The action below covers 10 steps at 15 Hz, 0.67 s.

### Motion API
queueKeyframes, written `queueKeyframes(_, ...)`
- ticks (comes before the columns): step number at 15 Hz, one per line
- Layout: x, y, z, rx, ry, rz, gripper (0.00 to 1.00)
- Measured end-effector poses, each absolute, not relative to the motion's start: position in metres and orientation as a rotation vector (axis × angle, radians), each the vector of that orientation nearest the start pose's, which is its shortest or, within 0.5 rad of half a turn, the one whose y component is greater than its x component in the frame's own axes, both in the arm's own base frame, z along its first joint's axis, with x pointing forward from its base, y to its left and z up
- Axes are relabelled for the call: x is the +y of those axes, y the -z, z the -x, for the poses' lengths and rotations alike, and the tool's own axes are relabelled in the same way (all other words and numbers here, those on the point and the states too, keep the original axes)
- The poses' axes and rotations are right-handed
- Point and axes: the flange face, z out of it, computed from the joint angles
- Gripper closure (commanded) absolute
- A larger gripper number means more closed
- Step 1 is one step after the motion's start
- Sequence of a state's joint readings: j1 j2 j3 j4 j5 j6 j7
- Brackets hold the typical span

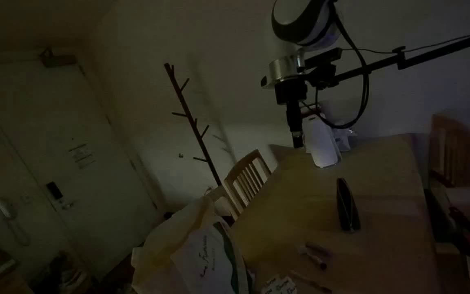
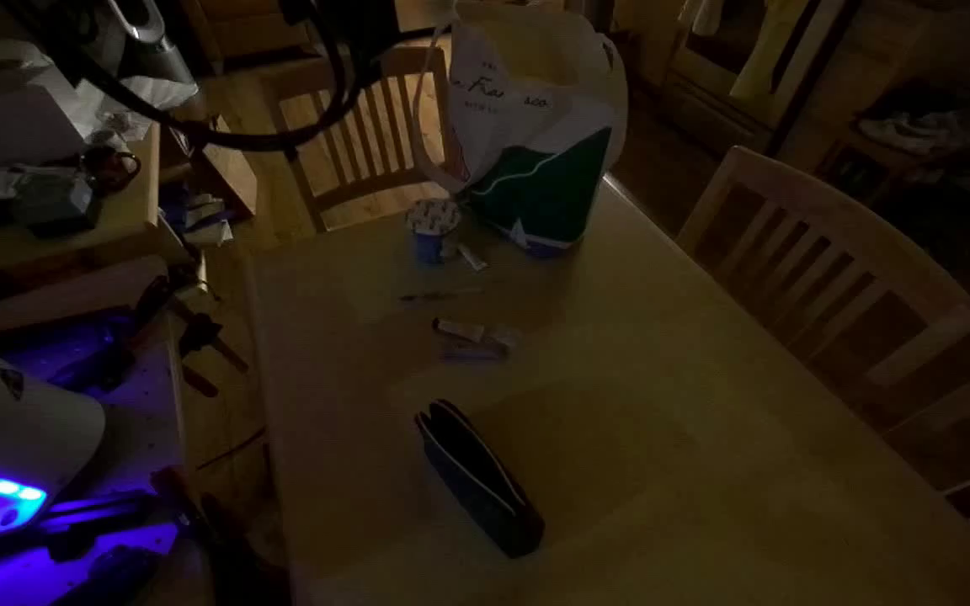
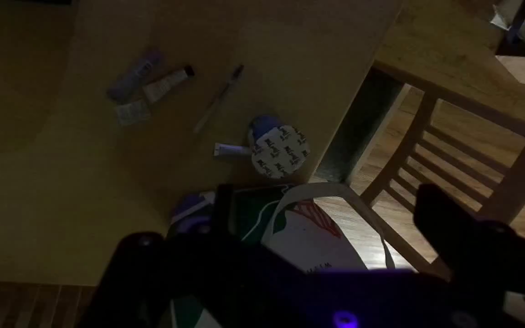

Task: Pick up the pen and put it in the parse

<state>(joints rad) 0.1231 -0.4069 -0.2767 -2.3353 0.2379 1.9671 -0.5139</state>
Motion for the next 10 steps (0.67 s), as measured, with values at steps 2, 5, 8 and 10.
queueKeyframes(2, -0.0591, -0.4917, -0.4301, -0.409, 0.175, 2.803, 0.00)
queueKeyframes(5, -0.0572, -0.4924, -0.4293, -0.414, 0.169, 2.806, 0.00)
queueKeyframes(8, -0.0549, -0.4944, -0.4282, -0.423, 0.169, 2.805, 0.00)
queueKeyframes(10, -0.0543, -0.4943, -0.4283, -0.426, 0.167, 2.810, 0.00)
